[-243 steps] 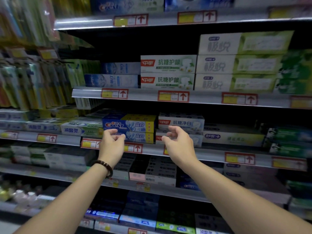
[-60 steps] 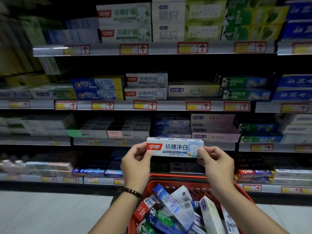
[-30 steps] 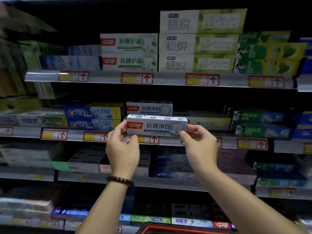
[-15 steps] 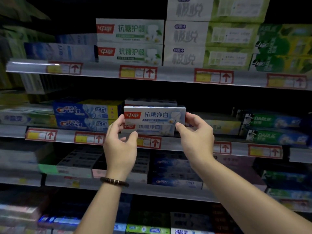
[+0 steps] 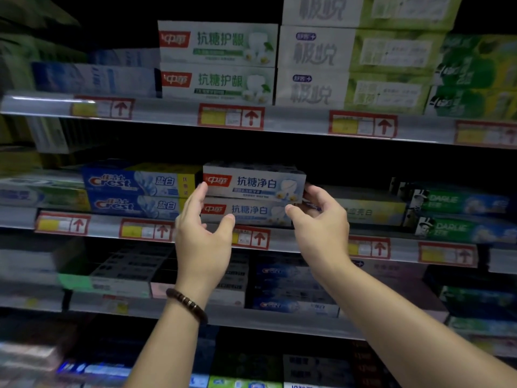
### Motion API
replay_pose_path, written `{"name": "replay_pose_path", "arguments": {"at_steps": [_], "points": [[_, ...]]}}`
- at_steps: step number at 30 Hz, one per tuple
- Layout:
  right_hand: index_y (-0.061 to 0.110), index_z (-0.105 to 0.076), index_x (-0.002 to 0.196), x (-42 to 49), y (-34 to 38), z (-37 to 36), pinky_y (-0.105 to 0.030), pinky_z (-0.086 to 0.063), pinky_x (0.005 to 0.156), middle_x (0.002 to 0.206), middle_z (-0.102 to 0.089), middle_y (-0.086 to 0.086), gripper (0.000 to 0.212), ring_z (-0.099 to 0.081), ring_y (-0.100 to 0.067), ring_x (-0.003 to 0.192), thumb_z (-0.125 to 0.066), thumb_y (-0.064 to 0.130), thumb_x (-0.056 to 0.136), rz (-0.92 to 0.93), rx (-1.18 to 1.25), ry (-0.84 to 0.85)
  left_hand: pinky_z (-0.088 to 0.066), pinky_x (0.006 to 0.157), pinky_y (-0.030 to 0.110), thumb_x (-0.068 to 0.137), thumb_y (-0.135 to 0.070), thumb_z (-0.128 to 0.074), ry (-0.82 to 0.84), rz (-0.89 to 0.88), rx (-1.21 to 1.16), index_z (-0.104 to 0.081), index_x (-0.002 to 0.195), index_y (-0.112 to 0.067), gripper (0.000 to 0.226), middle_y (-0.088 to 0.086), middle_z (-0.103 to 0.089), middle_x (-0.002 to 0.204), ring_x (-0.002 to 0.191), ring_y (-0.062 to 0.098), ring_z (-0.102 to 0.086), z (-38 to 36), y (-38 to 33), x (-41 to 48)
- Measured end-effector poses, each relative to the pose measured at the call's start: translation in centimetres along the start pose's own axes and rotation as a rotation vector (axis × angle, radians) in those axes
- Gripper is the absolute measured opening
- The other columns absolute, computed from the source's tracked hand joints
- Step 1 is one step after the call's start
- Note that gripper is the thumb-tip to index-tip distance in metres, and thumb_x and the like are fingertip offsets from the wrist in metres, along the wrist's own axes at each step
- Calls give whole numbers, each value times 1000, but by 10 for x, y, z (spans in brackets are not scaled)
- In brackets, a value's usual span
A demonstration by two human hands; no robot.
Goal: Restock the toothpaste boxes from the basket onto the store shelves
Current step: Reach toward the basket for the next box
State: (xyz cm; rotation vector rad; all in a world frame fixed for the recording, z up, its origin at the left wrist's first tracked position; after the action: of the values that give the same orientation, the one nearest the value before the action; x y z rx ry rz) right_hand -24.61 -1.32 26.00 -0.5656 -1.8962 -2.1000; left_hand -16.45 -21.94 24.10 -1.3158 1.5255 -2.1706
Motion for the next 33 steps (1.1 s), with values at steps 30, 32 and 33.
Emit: {"name": "replay_pose_path", "arguments": {"at_steps": [30, 32, 33], "points": [[21, -52, 155, -2, -4, 2, -30, -46, 101, 145, -61, 7, 66, -57, -15, 132, -77, 23, 94, -83, -74, 24, -38, 106, 20, 92, -23, -77, 22, 51, -42, -38, 153, -39, 74, -14, -46, 150, 136, 2, -45, -5, 18, 0], [22, -54, 154, -4, -4, 2, -29, -49, 97, 140, -64, 8, 65, -61, -11, 123, -77, 21, 93, -77, -75, 20, -33, 99, 12, 92, -23, -77, 26, 52, -24, -37, 154, -38, 75, -12, -43, 151, 138, 4, -43, -7, 17, 0], [21, -54, 154, -5, -4, 3, -28, -49, 97, 136, -66, 9, 65, -61, -10, 120, -77, 19, 93, -76, -69, 20, -31, 96, 8, 93, -23, -77, 28, 53, -17, -37, 154, -38, 74, -11, -42, 151, 138, 4, -42, -8, 17, 0]]}}
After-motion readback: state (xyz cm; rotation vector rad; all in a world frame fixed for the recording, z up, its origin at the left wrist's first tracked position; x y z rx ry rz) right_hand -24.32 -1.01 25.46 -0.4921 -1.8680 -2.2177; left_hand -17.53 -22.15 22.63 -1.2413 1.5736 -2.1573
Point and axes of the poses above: each hand's wrist, its own x-axis towards the middle knuckle, its own z-axis out of the back of the hand, y = z × x, the point moved 6 cm from there along x, towards the middle knuckle
